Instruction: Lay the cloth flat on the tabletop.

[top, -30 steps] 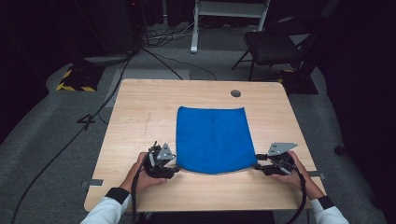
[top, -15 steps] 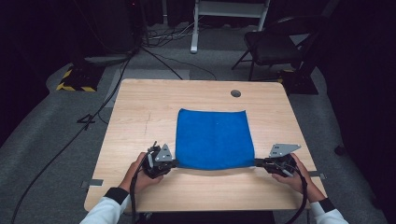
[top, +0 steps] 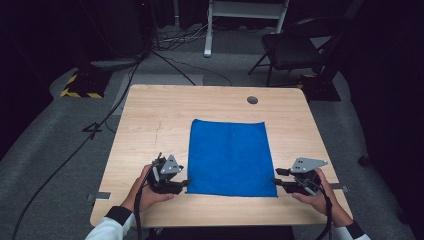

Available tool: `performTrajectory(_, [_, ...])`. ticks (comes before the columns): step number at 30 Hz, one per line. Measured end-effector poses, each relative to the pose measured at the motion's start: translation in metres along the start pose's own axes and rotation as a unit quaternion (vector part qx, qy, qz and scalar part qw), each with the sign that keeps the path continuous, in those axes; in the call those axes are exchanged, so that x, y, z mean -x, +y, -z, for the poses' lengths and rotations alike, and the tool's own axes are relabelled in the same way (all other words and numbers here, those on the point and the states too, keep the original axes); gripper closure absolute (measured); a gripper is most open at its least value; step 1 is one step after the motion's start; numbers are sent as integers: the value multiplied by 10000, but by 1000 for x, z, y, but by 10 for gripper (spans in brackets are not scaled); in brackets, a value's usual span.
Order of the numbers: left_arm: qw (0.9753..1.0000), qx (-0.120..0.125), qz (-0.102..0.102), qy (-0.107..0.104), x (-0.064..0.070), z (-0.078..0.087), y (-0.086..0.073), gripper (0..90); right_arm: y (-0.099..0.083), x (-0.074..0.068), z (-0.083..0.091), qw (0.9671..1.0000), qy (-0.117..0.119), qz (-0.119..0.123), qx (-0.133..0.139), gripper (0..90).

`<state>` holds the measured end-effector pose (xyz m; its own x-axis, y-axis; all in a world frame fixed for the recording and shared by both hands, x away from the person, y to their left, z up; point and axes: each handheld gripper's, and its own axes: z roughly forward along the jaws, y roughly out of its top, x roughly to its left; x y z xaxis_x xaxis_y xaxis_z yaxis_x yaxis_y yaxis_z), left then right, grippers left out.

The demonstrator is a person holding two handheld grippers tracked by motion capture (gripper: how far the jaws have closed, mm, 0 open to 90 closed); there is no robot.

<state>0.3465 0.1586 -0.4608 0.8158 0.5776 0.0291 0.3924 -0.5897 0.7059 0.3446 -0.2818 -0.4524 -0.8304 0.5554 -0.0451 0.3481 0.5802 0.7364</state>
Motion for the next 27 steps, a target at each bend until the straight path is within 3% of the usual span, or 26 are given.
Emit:
performTrajectory(1, [10000,0,0,0,0,0,0,418,4,-5,-4,10000,45,64,-1,567])
performTrajectory(2, [9998,103,112,160,-10,-5,6,402,8,-9,-9,9999,83,137,-9,569])
performTrajectory(5, [9992,194,295,162,-26,-14,17,370,23,-26,-23,9984,346,442,48,577])
performTrajectory(6, [9992,194,295,162,-26,-14,17,354,23,-26,-23,9984,346,442,48,577])
performTrajectory(9, [9984,172,352,408,-39,-25,28,299,39,-43,-40,9959,571,698,110,583])
performTrajectory(11, [9977,237,481,416,-50,-36,37,267,50,-58,-56,9926,791,910,129,586])
performTrajectory(12, [9972,296,461,519,-53,-39,39,266,53,-62,-61,9914,823,1008,109,585])
performTrajectory(14, [9973,288,496,448,-59,-45,44,256,57,-69,-71,9899,898,1087,115,583])
performTrajectory(17, [9962,388,493,603,-67,-51,48,242,62,-76,-82,9879,1000,1183,125,574])
performTrajectory(21, [9941,393,660,765,-79,-58,52,237,71,-87,-97,9849,1097,1334,132,559])
performTrajectory(27, [9931,402,851,705,-93,-66,54,234,83,-101,-119,9807,1239,1511,114,539])
